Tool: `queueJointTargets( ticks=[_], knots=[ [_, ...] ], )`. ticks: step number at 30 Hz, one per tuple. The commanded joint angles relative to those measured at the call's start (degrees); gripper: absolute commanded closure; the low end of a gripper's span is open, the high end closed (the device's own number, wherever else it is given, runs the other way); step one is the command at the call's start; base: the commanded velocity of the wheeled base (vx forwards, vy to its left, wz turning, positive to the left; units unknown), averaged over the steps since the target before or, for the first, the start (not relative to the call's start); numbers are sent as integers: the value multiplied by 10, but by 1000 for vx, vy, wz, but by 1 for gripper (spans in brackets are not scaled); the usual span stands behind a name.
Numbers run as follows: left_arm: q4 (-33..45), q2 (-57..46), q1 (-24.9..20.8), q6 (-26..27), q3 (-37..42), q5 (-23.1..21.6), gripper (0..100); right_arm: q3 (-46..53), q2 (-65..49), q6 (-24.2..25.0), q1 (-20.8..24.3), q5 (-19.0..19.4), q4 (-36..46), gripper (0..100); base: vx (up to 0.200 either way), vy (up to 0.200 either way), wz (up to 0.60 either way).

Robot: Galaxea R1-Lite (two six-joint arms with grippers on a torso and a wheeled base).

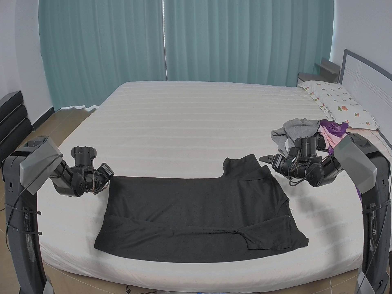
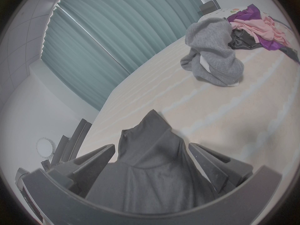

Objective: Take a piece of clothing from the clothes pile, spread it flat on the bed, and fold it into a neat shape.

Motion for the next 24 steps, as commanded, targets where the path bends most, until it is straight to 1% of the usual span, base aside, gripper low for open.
queueJointTargets(
  ticks=[1,3,8,18,19,24],
  knots=[
    [0,-1,1,0,1,0,100,-77,56,-6,12,-26,21,0,0,0,0],
    [0,-1,1,1,1,0,100,-93,68,-14,14,-41,23,0,0,0,0],
    [-1,-1,1,1,0,0,100,-111,92,-40,14,-47,18,0,0,0,0],
    [-1,0,1,2,-1,1,100,-125,92,-42,10,-52,23,0,0,0,0],
    [-2,0,1,2,-1,1,100,-125,93,-43,10,-52,23,100,0,0,0],
    [-2,-1,1,2,-1,1,100,-122,94,-44,9,-53,25,100,0,0,0]
  ],
)
